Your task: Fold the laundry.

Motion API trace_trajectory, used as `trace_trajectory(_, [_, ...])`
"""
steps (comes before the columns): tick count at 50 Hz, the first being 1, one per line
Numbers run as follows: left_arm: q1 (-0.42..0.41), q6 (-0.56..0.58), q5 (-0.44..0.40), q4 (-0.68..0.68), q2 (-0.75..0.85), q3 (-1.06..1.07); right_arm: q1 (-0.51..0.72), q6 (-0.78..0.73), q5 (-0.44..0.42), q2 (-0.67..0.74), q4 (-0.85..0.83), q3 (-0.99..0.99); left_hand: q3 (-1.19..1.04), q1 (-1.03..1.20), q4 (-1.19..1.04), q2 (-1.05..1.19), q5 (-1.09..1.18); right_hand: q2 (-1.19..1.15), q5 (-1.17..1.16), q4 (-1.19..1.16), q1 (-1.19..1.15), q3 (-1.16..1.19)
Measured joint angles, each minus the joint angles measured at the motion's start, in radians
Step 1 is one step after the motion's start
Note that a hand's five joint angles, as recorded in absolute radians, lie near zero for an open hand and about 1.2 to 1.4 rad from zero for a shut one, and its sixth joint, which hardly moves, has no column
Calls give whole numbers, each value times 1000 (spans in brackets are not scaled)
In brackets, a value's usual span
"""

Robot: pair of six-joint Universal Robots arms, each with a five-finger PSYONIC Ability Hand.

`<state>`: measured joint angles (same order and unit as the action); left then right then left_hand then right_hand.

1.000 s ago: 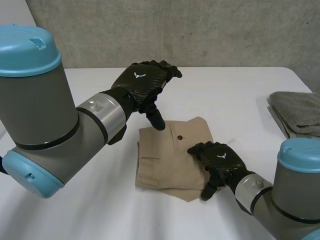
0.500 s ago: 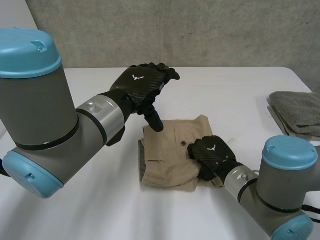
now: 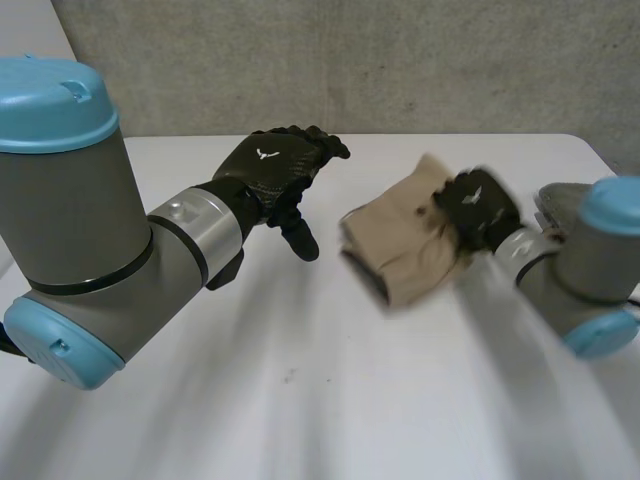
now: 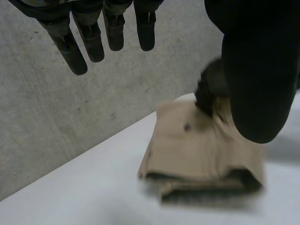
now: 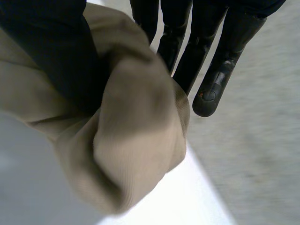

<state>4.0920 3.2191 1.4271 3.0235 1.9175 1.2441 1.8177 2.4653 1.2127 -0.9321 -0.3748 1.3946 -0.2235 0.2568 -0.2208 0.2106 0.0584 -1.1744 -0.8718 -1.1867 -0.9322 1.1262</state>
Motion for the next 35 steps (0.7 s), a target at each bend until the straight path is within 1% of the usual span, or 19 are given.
trace_trajectory(2, [1, 0, 0, 1, 2, 0, -29, -10, -21, 3, 2, -44, 0, 0, 0, 0, 0, 0, -12, 0, 0, 0])
trace_trajectory(3, [2, -1, 1, 1, 4, 0, -67, -18, -50, 8, 6, -103, 0, 0, 0, 0, 0, 0, -35, 0, 0, 0])
trace_trajectory(5, [2, -1, 1, 1, 6, 0, -103, -20, -79, 12, 8, -161, 0, 0, 0, 0, 0, 0, -43, 0, 0, 0])
trace_trajectory(8, [3, -1, 2, 1, 9, 0, -158, -11, -119, 22, 17, -243, 0, 0, 0, 0, 0, 0, -55, 0, 0, 0])
trace_trajectory(9, [3, -1, 3, 2, 10, 0, -195, 3, -144, 33, 29, -297, 0, 0, 0, 0, 0, 0, -63, 0, 0, 0])
trace_trajectory(11, [4, -1, 3, 2, 10, 0, -217, 14, -159, 42, 39, -329, 0, 0, 0, 0, 0, 0, -63, 0, 0, 0])
trace_trajectory(15, [8, -1, 4, 2, 10, 0, -326, 88, -231, 104, 118, -477, 0, 0, 0, 0, 0, -8, -63, -6, 0, 28])
trace_trajectory(16, [8, -1, 4, 2, 10, 0, -326, 88, -231, 104, 118, -477, 0, 0, 0, 0, 0, -8, -63, -6, 0, 28])
trace_trajectory(18, [11, -1, 4, 2, 10, 0, -386, 129, -274, 154, 176, -555, 0, 0, 0, 0, 0, -9, -63, -11, 0, 34])
trace_trajectory(23, [16, -1, 5, 2, 10, 0, -490, 171, -346, 265, 273, -679, 0, 0, 0, 0, 0, -9, -67, -11, 0, 34])
trace_trajectory(26, [16, -2, 5, 3, 11, 1, -509, 174, -357, 286, 289, -698, 0, 0, 0, 0, 0, -9, -76, -11, -5, 34])
trace_trajectory(27, [16, -2, 5, 3, 13, 1, -552, 177, -380, 330, 316, -737, 0, 0, 0, 0, 0, -9, -83, -11, -10, 34])
trace_trajectory(29, [16, -2, 5, 3, 16, 1, -581, 178, -393, 357, 328, -760, 0, 0, 0, 0, 0, -9, -83, -11, -10, 34])
trace_trajectory(35, [16, -2, 6, 3, 22, 2, -649, 201, -421, 394, 335, -794, 0, 0, 0, 0, 0, -9, -83, -11, -10, 34])
